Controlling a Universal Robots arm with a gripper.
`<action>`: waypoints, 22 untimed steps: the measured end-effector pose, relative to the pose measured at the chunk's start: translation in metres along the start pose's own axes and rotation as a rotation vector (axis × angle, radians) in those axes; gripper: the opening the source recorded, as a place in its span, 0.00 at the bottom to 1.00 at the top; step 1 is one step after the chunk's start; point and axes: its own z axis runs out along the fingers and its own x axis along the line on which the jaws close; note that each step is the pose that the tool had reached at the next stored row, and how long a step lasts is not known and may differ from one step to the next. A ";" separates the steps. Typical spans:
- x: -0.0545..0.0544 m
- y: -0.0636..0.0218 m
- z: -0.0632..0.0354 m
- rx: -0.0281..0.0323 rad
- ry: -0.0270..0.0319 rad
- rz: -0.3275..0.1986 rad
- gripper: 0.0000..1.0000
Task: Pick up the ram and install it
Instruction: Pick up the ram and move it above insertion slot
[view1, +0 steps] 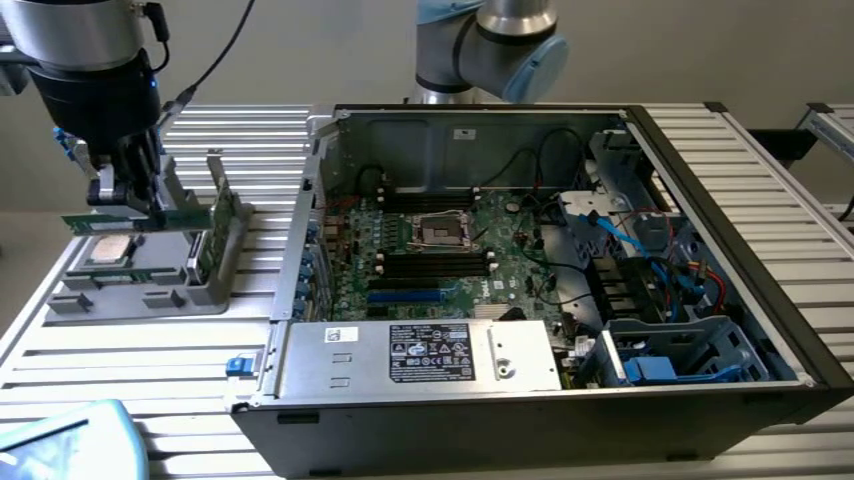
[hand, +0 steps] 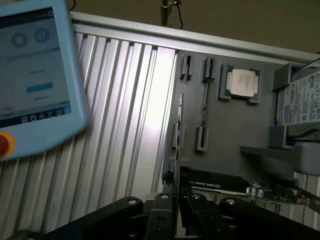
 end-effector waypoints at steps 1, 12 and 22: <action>0.000 -0.0019 -0.0018 -0.0001 0.0004 0.000 0.14; 0.001 -0.0259 -0.0209 -0.0013 0.0074 0.001 0.14; 0.002 -0.0481 -0.0389 -0.0026 0.0153 0.003 0.14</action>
